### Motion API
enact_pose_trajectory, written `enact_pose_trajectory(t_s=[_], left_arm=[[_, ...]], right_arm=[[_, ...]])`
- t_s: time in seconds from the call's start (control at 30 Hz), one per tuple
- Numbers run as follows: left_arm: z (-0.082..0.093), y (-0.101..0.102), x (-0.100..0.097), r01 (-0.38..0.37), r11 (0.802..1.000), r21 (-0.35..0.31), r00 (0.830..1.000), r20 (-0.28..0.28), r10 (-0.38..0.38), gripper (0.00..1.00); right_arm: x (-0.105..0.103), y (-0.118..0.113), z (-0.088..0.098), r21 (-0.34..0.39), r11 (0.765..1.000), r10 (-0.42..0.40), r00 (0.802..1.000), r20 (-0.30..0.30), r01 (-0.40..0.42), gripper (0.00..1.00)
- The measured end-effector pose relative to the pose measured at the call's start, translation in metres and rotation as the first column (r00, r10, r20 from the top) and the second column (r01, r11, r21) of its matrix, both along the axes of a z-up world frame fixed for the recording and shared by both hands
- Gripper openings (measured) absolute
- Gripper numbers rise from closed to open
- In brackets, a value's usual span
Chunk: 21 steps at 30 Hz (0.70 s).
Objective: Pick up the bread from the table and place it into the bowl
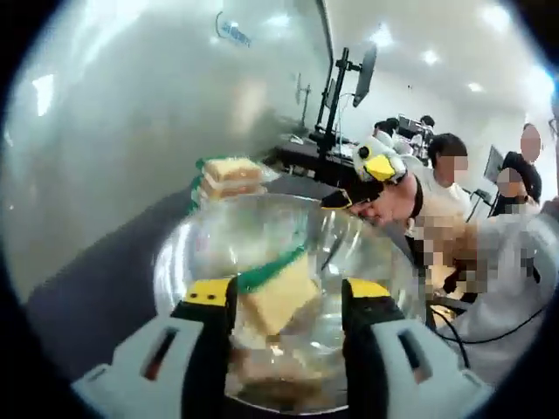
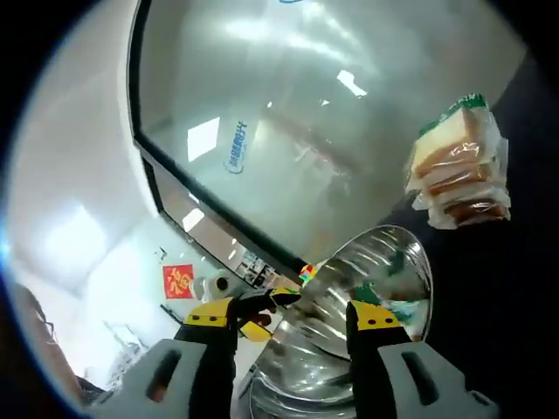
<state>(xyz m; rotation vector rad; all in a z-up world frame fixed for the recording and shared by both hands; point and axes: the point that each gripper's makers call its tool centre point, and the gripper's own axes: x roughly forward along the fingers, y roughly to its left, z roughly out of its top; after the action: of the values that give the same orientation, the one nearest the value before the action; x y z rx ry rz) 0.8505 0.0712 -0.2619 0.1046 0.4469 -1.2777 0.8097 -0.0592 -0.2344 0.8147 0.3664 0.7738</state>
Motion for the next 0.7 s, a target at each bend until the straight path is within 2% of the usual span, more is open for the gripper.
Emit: enact_pose_trajectory(t_s=[0.07, 0.2, 0.27, 0.33, 0.4, 0.47, 0.53, 0.57, 0.6, 0.63, 0.67, 0.7], left_arm=[[0.004, 0.0, 0.005, -0.01, 1.0, -0.016, 1.0, 0.005, 0.01, 0.43], [0.006, -0.004, 0.007, -0.001, 0.999, -0.034, 1.0, 0.003, 0.001, 0.42], [0.011, -0.009, 0.004, 0.015, 0.997, -0.072, 1.0, 0.001, -0.015, 0.42], [0.027, -0.012, 0.017, -0.028, 0.991, -0.135, 0.999, 0.042, 0.034, 0.4], [0.043, -0.014, 0.036, -0.06, 0.982, -0.18, 0.995, 0.072, 0.074, 0.38], [0.059, -0.02, 0.054, -0.085, 0.967, -0.238, 0.991, 0.076, 0.106, 0.37], [0.067, -0.033, 0.075, -0.103, 0.954, -0.283, 0.993, 0.022, 0.114, 0.38], [0.074, -0.042, 0.084, -0.111, 0.931, -0.347, 0.994, -0.037, 0.105, 0.4], [0.081, -0.053, 0.094, -0.127, 0.9, -0.417, 0.987, -0.141, 0.074, 0.44], [0.072, -0.063, 0.11, -0.163, 0.906, -0.391, 0.971, -0.226, 0.077, 0.44], [0.066, -0.07, 0.124, -0.175, 0.917, -0.357, 0.972, -0.208, 0.105, 0.43], [0.06, -0.078, 0.137, -0.169, 0.932, -0.321, 0.979, -0.166, 0.12, 0.39]], right_arm=[[-0.001, -0.004, 0.007, 0.043, 0.999, -0.002, 1.0, 0.001, 0.002, 0.37], [-0.001, -0.009, 0.011, 0.045, 0.999, -0.01, 1.0, 0.016, 0.009, 0.35], [0.001, -0.018, 0.013, 0.056, 0.998, -0.025, 1.0, 0.017, 0.024, 0.34], [0.014, -0.049, 0.018, 0.055, 0.987, -0.153, 0.988, 0.039, 0.151, 0.34], [0.027, -0.093, 0.017, 0.022, 0.954, -0.301, 0.952, 0.052, 0.3, 0.34], [0.038, -0.134, 0.015, 0.063, 0.916, -0.397, 0.918, 0.014, 0.396, 0.28], [0.048, -0.166, 0.014, 0.105, 0.876, -0.471, 0.882, -0.013, 0.47, 0.28], [0.051, -0.174, 0.017, 0.125, 0.865, -0.489, 0.872, -0.01, 0.486, 0.28], [0.055, -0.179, 0.016, 0.134, 0.863, -0.489, 0.872, -0.018, 0.487, 0.28], [0.061, -0.18, 0.009, 0.115, 0.871, -0.478, 0.878, -0.035, 0.478, 0.28], [0.071, -0.184, 0.0, 0.114, 0.87, -0.475, 0.877, -0.073, 0.48, 0.28], [0.079, -0.186, -0.007, 0.106, 0.868, -0.477, 0.874, -0.088, 0.484, 0.28]])
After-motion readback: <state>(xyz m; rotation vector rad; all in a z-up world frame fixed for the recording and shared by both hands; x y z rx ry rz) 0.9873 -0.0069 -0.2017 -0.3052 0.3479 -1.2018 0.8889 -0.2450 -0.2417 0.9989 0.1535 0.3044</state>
